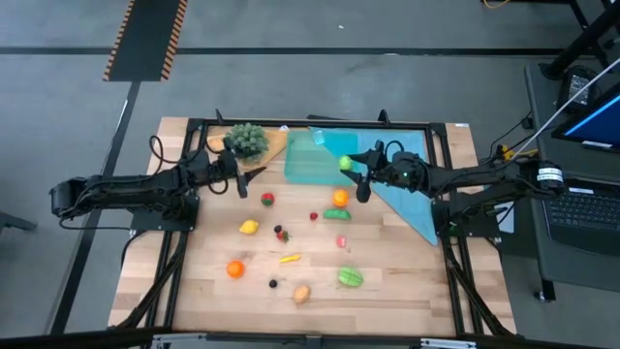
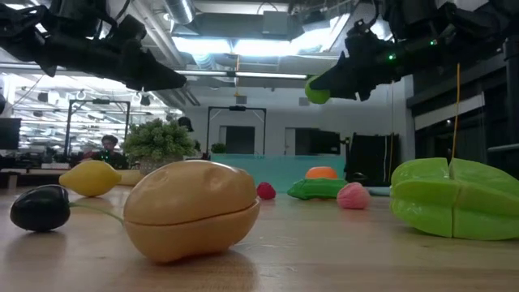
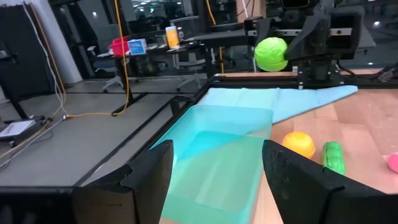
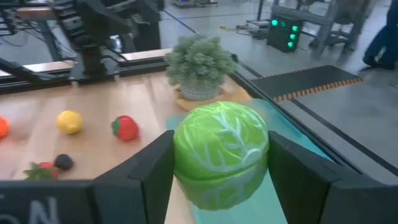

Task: Pick and placing Produce into tupperware
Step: Put the lettuce into the blue bin

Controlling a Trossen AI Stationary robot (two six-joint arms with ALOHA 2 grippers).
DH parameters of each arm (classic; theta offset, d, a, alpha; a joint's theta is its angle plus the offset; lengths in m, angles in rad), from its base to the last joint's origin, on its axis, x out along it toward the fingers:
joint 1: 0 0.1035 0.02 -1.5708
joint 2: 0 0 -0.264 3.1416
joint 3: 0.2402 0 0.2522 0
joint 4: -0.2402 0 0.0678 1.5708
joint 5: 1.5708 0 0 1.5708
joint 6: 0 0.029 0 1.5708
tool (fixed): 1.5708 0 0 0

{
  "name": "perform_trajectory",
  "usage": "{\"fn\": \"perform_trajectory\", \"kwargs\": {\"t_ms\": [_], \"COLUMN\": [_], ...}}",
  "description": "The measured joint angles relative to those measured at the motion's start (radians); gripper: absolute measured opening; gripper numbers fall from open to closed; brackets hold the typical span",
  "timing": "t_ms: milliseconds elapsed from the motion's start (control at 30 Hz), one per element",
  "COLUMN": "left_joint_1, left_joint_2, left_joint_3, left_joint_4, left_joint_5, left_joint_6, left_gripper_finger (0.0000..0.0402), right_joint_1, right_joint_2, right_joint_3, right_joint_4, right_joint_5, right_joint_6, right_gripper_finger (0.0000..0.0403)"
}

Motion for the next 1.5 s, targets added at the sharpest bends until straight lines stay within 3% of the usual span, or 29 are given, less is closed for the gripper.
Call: {"fn": "perform_trajectory", "kwargs": {"t_ms": [333, 633, 1167, 1500], "left_joint_1": [0.000, 0.000, 0.000, 0.000], "left_joint_2": [0.000, 0.000, 0.001, 0.001], "left_joint_3": [0.000, 0.000, 0.000, 0.000], "left_joint_4": [-0.004, -0.010, -0.043, -0.045], "left_joint_5": [0.000, 0.000, 0.000, 0.000], "left_joint_6": [0.004, 0.004, 0.032, 0.032], "left_gripper_finger": [0.0240, 0.0240, 0.0240, 0.0240], "right_joint_1": [-0.080, -0.126, -0.224, -0.243], "right_joint_2": [0.022, 0.182, 0.214, 0.323], "right_joint_3": [0.005, 0.143, 0.464, 0.643], "right_joint_4": [-0.015, -0.042, -0.639, -0.881], "right_joint_5": [0.000, -0.049, -0.171, -0.217], "right_joint_6": [0.001, -0.029, -0.085, -0.165], "right_gripper_finger": [0.0224, 0.0224, 0.0224, 0.0224]}}
